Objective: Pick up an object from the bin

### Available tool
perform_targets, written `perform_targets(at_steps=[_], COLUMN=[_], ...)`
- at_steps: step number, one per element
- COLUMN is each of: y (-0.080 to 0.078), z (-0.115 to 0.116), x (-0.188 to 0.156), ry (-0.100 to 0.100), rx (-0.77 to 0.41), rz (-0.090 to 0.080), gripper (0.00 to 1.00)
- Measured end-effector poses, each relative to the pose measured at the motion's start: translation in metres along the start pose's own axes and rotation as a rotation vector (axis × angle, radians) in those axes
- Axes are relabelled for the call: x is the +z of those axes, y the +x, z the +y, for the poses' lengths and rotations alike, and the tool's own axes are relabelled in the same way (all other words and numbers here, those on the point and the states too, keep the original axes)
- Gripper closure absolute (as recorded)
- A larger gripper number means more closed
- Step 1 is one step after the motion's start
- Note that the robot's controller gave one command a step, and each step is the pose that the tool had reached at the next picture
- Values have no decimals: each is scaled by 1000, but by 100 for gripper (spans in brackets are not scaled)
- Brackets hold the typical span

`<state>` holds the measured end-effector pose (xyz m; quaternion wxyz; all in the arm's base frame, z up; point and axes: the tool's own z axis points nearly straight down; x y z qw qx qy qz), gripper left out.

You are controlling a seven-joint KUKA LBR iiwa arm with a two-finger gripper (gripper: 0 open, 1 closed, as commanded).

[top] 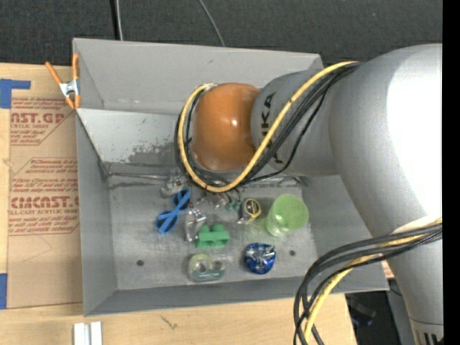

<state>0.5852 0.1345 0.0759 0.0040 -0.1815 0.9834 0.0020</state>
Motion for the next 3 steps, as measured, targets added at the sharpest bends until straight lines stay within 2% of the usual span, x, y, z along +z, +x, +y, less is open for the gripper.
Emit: perform_targets(at_steps=[1,2,3], y=[-2,-5,-9], z=[1,1,2], x=[-3,-5,-85], ry=[1,1,4], rx=[0,0,0], rz=[1,-10,-3], gripper=[0,100,100])
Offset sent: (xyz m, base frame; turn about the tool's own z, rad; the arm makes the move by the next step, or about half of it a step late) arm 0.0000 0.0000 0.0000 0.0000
